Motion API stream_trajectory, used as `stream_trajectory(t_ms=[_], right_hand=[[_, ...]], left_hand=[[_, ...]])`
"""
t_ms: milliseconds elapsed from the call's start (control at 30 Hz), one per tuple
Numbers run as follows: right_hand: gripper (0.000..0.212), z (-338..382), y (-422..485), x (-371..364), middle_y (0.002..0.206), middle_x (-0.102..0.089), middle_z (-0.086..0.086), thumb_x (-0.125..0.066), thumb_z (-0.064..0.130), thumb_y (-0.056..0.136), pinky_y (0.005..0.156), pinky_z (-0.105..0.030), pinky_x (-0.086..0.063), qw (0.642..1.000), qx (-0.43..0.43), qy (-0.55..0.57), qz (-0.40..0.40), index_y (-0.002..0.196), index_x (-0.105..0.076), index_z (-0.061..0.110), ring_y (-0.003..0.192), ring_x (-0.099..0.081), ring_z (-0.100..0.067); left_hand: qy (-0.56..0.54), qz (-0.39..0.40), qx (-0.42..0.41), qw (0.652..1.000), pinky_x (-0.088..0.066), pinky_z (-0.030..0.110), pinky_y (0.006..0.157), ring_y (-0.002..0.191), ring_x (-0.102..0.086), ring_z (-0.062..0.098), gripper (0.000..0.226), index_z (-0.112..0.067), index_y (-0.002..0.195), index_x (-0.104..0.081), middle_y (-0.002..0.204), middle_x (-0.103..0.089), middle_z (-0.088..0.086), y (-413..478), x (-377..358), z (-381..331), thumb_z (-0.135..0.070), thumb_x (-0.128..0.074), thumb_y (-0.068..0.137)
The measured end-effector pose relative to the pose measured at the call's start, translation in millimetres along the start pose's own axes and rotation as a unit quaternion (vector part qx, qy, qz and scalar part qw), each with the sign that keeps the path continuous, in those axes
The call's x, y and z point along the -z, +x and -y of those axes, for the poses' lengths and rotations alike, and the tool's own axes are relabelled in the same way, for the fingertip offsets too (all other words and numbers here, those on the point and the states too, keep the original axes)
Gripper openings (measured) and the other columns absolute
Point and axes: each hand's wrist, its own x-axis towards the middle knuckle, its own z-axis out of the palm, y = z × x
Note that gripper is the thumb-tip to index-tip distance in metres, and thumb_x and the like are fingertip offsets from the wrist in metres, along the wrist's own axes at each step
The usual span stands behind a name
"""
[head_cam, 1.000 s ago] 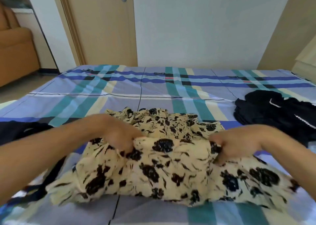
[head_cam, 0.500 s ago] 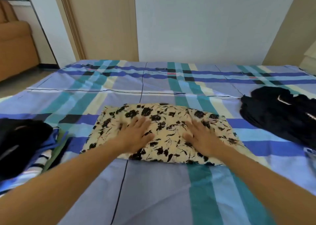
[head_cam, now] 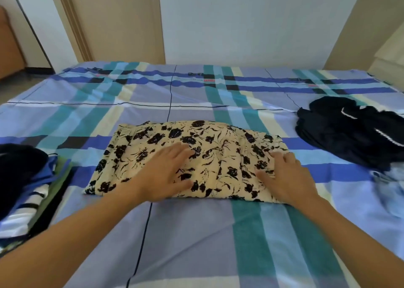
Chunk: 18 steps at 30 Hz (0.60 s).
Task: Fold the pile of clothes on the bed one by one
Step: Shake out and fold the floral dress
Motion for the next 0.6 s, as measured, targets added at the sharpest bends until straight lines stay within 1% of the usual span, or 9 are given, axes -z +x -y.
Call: stream_trajectory(t_ms=[33,100,167,267,333,400,500,567,600], right_hand=[[0.055,6.3,-7.5,10.3,0.118,-0.061,-0.007,-0.046,0.063,0.094,0.09,-0.043,-0.05,0.999,0.003,0.031,0.008,0.118,-0.055,0.014,0.107,-0.061,-0.031],[0.057,14.6,-23.7,23.0,0.079,-0.072,-0.005,-0.047,0.06,0.096,0.071,-0.034,-0.056,0.98,-0.017,0.141,0.136,0.084,-0.061,0.006,0.074,-0.071,-0.029],[0.063,18.3,-39.0,21.5,0.065,-0.073,-0.011,-0.048,0.056,0.099,0.053,-0.027,-0.051,0.94,-0.052,0.217,0.259,0.082,-0.067,-0.002,0.057,-0.072,-0.025],[0.06,15.5,-42.3,9.9,0.064,-0.073,-0.013,-0.05,0.052,0.099,0.053,-0.029,-0.056,0.931,-0.093,0.279,0.215,0.086,-0.069,-0.004,0.058,-0.073,-0.025],[0.05,11.1,-38.2,4.2,0.068,-0.074,-0.012,-0.057,0.047,0.097,0.065,-0.036,-0.063,0.896,-0.147,0.389,0.156,0.092,-0.069,-0.002,0.064,-0.074,-0.025],[0.033,9.1,-37.3,1.9,0.082,-0.076,-0.016,-0.065,0.037,0.095,0.073,-0.039,-0.063,0.8,-0.216,0.546,0.128,0.102,-0.066,0.004,0.076,-0.076,-0.028],[0.019,7.1,-43.7,-3.4,0.101,-0.072,-0.019,-0.068,0.026,0.094,0.086,-0.045,-0.058,0.631,-0.266,0.723,0.091,0.105,-0.062,0.011,0.096,-0.071,-0.035],[0.018,5.5,-46.2,-10.5,0.106,-0.073,-0.016,-0.067,0.023,0.094,0.093,-0.051,-0.055,0.564,-0.273,0.778,0.051,0.108,-0.065,0.013,0.101,-0.07,-0.033],[0.022,5.3,-46.2,-14.3,0.108,-0.074,-0.014,-0.069,0.023,0.092,0.095,-0.051,-0.054,0.552,-0.272,0.788,0.036,0.112,-0.067,0.013,0.101,-0.071,-0.031]], left_hand=[[0.022,0.027,-0.041,0.999,-0.006,0.046,0.125,0.154,0.002,0.015,0.092,-0.03,0.159,-0.01,0.167,-0.003,-0.006,2.4,1.0,-14.0,-0.073,-0.035,0.081],[0.07,0.071,-0.059,0.993,-0.001,0.045,0.125,0.153,0.009,0.014,0.098,-0.033,0.158,0.0,0.166,0.006,-0.009,4.4,-8.6,-34.3,-0.063,-0.045,0.077],[0.102,0.074,-0.035,0.991,-0.003,0.047,0.125,0.154,0.007,0.018,0.093,-0.03,0.159,0.002,0.167,0.005,-0.004,5.5,-20.9,-47.2,-0.051,-0.05,0.085],[0.137,0.037,-0.001,0.99,-0.015,0.05,0.123,0.154,-0.008,0.026,0.077,-0.022,0.159,-0.008,0.167,-0.01,0.004,11.1,-34.9,-57.9,-0.036,-0.05,0.097],[0.134,0.009,0.007,0.991,-0.035,0.049,0.116,0.145,-0.035,0.029,0.063,-0.017,0.154,-0.03,0.158,-0.036,0.008,15.4,-39.7,-64.5,-0.017,-0.053,0.095],[0.108,-0.032,0.011,0.994,-0.053,0.043,0.096,0.124,-0.057,0.024,0.052,-0.02,0.142,-0.047,0.141,-0.057,0.002,19.3,-34.7,-70.4,-0.009,-0.052,0.092],[0.092,-0.069,-0.003,0.993,-0.056,0.031,0.075,0.097,-0.066,0.014,0.041,-0.024,0.136,-0.051,0.128,-0.064,-0.008,19.4,-16.9,-84.9,-0.015,-0.04,0.097],[0.083,-0.05,-0.031,0.995,-0.055,0.026,0.067,0.079,-0.063,0.009,0.049,-0.024,0.13,-0.053,0.118,-0.066,-0.009,9.1,-14.0,-98.0,-0.043,-0.017,0.102],[0.089,-0.024,-0.037,0.995,-0.056,0.026,0.067,0.078,-0.062,0.009,0.063,-0.024,0.128,-0.053,0.113,-0.065,-0.009,-0.4,-15.5,-106.4,-0.061,-0.011,0.099]])
